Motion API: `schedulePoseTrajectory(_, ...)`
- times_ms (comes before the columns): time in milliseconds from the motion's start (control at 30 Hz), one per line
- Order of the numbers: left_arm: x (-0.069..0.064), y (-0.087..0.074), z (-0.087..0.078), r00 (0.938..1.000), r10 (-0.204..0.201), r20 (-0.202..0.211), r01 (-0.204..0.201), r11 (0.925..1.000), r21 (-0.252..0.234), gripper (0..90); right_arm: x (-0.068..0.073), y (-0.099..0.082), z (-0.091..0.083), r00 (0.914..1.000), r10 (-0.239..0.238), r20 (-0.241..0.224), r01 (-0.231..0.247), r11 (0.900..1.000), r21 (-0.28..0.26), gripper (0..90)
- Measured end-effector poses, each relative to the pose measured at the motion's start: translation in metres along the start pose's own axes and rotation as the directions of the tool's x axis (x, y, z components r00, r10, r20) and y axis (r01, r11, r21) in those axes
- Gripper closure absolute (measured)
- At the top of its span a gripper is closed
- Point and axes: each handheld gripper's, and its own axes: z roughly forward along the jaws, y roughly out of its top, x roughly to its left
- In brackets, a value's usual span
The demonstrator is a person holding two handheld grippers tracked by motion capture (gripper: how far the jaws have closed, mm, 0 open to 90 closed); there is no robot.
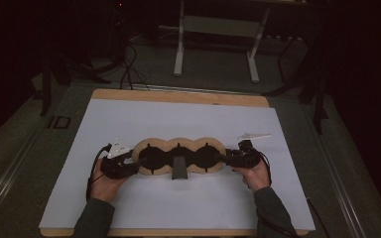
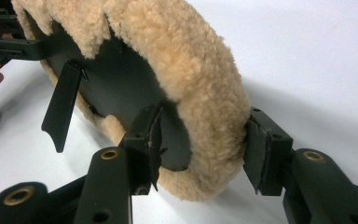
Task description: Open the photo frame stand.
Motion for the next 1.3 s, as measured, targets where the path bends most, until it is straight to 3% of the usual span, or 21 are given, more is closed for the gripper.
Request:
schedulePoseTrajectory(300,0.0,0.002,0.005,0.9997,-0.002,-0.026,0.002,0.9999,-0.013,50.1,-0.002,0.003,0.002,0.9996,-0.012,0.024,0.013,0.9998,-0.017,50.7)
schedulePoseTrajectory(667,0.005,0.012,0.011,0.9974,0.028,-0.067,-0.032,0.9981,-0.052,50.0,-0.007,0.004,0.008,0.9988,-0.002,0.048,0.005,0.9984,-0.056,49.1)
schedulePoseTrajectory(867,0.008,0.008,0.016,0.9978,0.029,-0.059,-0.032,0.9983,-0.05,49.9,-0.007,0.0,0.011,0.9984,-0.007,0.057,0.01,0.998,-0.063,49.1)
schedulePoseTrajectory(1167,0.004,0.014,0.021,0.9935,0.052,-0.101,-0.058,0.9967,-0.057,49.7,-0.006,0.005,0.009,0.9962,-0.017,0.086,0.023,0.9975,-0.067,48.4)
schedulePoseTrajectory(1300,0.004,0.012,0.022,0.9946,0.045,-0.093,-0.049,0.998,-0.039,49.4,-0.008,0.0,0.01,0.9965,-0.004,0.084,0.01,0.997,-0.077,48.1)
